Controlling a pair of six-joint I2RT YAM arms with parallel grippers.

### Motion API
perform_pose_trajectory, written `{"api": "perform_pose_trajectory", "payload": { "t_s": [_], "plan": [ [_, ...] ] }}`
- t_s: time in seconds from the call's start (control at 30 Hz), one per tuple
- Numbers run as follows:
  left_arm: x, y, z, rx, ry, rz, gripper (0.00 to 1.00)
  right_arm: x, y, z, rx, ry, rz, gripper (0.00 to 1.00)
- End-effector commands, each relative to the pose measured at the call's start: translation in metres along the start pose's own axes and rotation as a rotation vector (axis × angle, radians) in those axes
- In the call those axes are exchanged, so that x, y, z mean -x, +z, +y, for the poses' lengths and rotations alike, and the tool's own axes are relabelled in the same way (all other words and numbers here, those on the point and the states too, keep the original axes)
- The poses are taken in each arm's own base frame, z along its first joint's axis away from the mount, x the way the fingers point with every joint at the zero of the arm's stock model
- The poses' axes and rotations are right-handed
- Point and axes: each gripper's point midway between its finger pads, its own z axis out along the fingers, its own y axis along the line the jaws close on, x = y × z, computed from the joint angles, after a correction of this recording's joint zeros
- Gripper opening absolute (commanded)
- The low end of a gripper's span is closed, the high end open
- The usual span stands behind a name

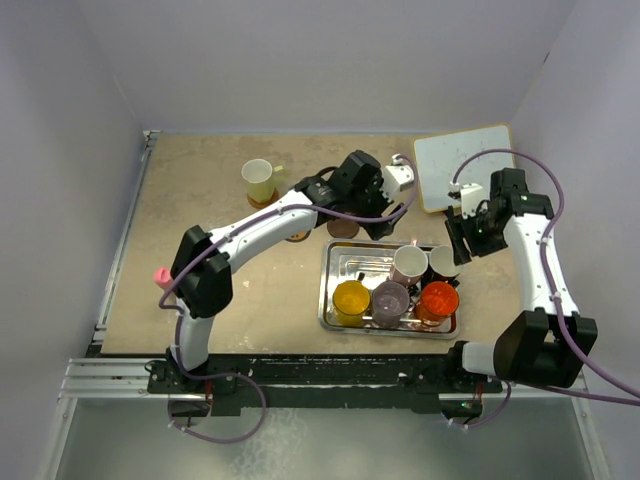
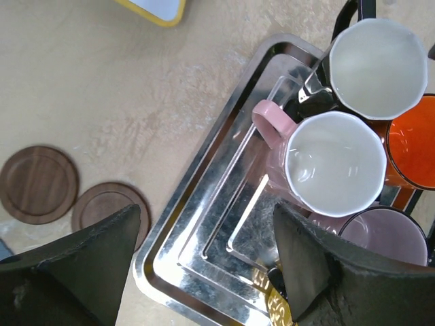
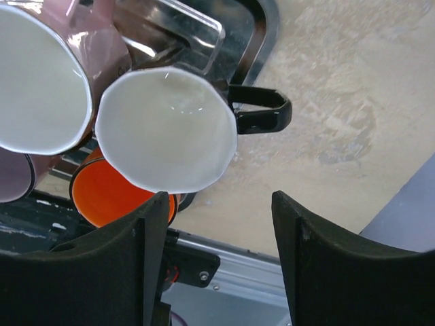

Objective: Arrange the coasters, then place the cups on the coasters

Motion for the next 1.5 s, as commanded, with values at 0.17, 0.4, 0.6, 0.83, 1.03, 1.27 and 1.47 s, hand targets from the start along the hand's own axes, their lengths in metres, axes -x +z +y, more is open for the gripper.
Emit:
{"api": "perform_pose_trajectory", "payload": {
  "t_s": [0.17, 0.4, 0.6, 0.83, 1.03, 1.27, 1.47],
  "plan": [
    [0.031, -0.03, 0.021, 0.083, 0.072, -0.099, 0.75, -0.018, 0.016, 0.003, 0.022, 0.061, 0.094, 0.57],
    [0.029, -0.03, 0.023, 0.088, 0.074, -0.095, 0.75, -0.013, 0.034, -0.005, 0.009, 0.109, 0.12, 0.49],
    [0.029, -0.032, 0.025, 0.099, 0.077, -0.096, 0.75, -0.007, 0.047, -0.011, -0.008, 0.139, 0.117, 0.4],
    [0.028, -0.034, 0.03, 0.111, 0.075, -0.095, 0.75, -0.007, 0.06, -0.013, -0.012, 0.174, 0.117, 0.33],
    [0.029, -0.036, 0.036, 0.126, 0.074, -0.097, 0.75, -0.002, 0.064, -0.014, -0.016, 0.191, 0.099, 0.24],
    [0.028, -0.037, 0.045, 0.14, 0.065, -0.098, 0.75, 0.002, 0.058, -0.012, -0.005, 0.196, 0.085, 0.11],
    [0.032, -0.04, 0.053, 0.138, 0.038, -0.117, 0.76, 0.017, 0.042, -0.017, -0.02, 0.168, 0.036, 0.02]
  ]
}}
